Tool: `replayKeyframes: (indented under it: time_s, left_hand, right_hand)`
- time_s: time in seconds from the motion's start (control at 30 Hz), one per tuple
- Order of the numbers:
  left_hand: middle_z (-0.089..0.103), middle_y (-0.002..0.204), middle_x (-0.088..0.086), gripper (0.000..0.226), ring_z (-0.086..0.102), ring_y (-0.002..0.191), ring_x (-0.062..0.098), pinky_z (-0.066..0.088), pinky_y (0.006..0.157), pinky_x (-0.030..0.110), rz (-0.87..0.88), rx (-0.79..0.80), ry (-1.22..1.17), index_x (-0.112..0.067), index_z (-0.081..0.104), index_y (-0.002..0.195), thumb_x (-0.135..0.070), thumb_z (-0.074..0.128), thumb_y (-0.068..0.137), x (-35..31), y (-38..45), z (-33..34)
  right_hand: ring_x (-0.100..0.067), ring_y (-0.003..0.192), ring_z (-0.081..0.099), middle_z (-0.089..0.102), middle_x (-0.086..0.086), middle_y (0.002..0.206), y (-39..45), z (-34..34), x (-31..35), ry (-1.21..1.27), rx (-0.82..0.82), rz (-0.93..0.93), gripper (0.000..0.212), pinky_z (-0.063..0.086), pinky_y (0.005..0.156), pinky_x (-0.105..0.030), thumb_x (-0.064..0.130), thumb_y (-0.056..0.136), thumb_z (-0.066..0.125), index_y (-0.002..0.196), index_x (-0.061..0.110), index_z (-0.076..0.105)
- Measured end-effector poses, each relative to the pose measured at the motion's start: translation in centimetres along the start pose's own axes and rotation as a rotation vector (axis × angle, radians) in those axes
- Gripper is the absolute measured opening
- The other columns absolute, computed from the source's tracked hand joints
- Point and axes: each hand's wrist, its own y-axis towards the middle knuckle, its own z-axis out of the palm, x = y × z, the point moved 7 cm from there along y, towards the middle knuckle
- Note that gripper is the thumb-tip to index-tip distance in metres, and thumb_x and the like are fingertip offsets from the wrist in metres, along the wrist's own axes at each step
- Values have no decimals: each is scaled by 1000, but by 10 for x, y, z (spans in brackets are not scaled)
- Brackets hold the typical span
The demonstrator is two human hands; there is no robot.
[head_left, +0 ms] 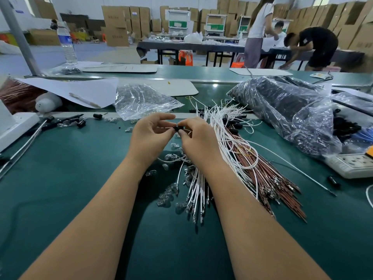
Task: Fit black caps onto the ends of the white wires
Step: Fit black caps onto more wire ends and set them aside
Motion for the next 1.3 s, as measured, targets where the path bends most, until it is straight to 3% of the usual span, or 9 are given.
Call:
replayKeyframes:
  time_s: [0.17, 0.33, 0.4, 0.5, 0.63, 0.77, 0.9, 1.13, 1.3]
  left_hand:
    - [69, 82, 0, 21, 62, 71, 12, 50, 65, 19, -13, -251, 216, -20, 69, 93, -2, 61, 88, 7, 3, -27]
    - [69, 105, 6, 22, 60, 104, 27, 45, 91, 31, -199, -584, 449, -18, 70, 102, -8, 53, 90, 21, -2, -86]
    - [61, 121, 5, 31, 45, 121, 32, 34, 100, 42, -226, -547, 668, -23, 68, 107, -7, 52, 86, 18, -2, -83]
    - [52, 134, -1, 40, 31, 131, 25, 15, 107, 43, 75, -360, 781, -22, 66, 113, -1, 53, 81, -7, 0, -43]
    - [66, 110, 3, 26, 50, 111, 25, 25, 96, 40, 349, -115, 825, -15, 68, 108, -18, 45, 96, -23, -5, 12]
    - [69, 105, 7, 24, 51, 102, 26, 27, 82, 34, 227, -223, 884, -13, 68, 107, -15, 45, 98, -11, 2, -7]
    - [65, 106, 14, 23, 50, 108, 34, 34, 86, 40, 8, -332, 992, -11, 66, 108, -10, 47, 94, 4, 4, -45]
    - [69, 98, 9, 20, 57, 91, 28, 39, 81, 36, 441, 11, 844, -8, 67, 102, -15, 50, 95, -20, -3, 10]
    - [68, 89, 12, 18, 57, 86, 32, 39, 74, 36, 222, -147, 875, -7, 67, 91, -12, 50, 94, -1, 7, -16]
  right_hand:
    - [-12, 86, 46, 61, 1, 99, 1, -12, -5, -364, -142, 20, 15, 21, 76, -25, 13, 93, 57, 107, 16, 64]
    - [-19, 102, 50, 59, 4, 106, -2, -33, -16, -529, -299, 154, 21, 27, 94, -35, 14, 93, 52, 111, 22, 59]
    - [-19, 100, 50, 60, 4, 104, -1, -28, -11, -521, -267, 104, 21, 26, 90, -32, 12, 93, 52, 110, 21, 59]
    - [-18, 98, 51, 62, 2, 103, 0, -18, 2, -441, -213, -27, 16, 21, 81, -27, 15, 95, 53, 109, 19, 60]
    - [-18, 94, 50, 61, -1, 102, -2, -5, 14, -377, -142, -130, 15, 20, 77, -23, 13, 96, 49, 108, 14, 60]
    - [-14, 80, 51, 62, 3, 90, -1, -9, 1, -424, -132, -36, 13, 32, 74, -26, 9, 94, 52, 103, 16, 59]
    - [-19, 76, 58, 64, -2, 83, -1, -11, -7, -391, -122, 50, 15, 42, 70, -28, 2, 92, 53, 101, 12, 59]
    - [-19, 82, 58, 66, -6, 94, -3, 0, 3, -132, 9, -48, 13, 47, 71, -30, 7, 95, 52, 103, 8, 62]
    - [-17, 82, 56, 66, -6, 94, -1, -7, -7, -159, -43, 19, 14, 42, 73, -27, 2, 95, 51, 104, 6, 61]
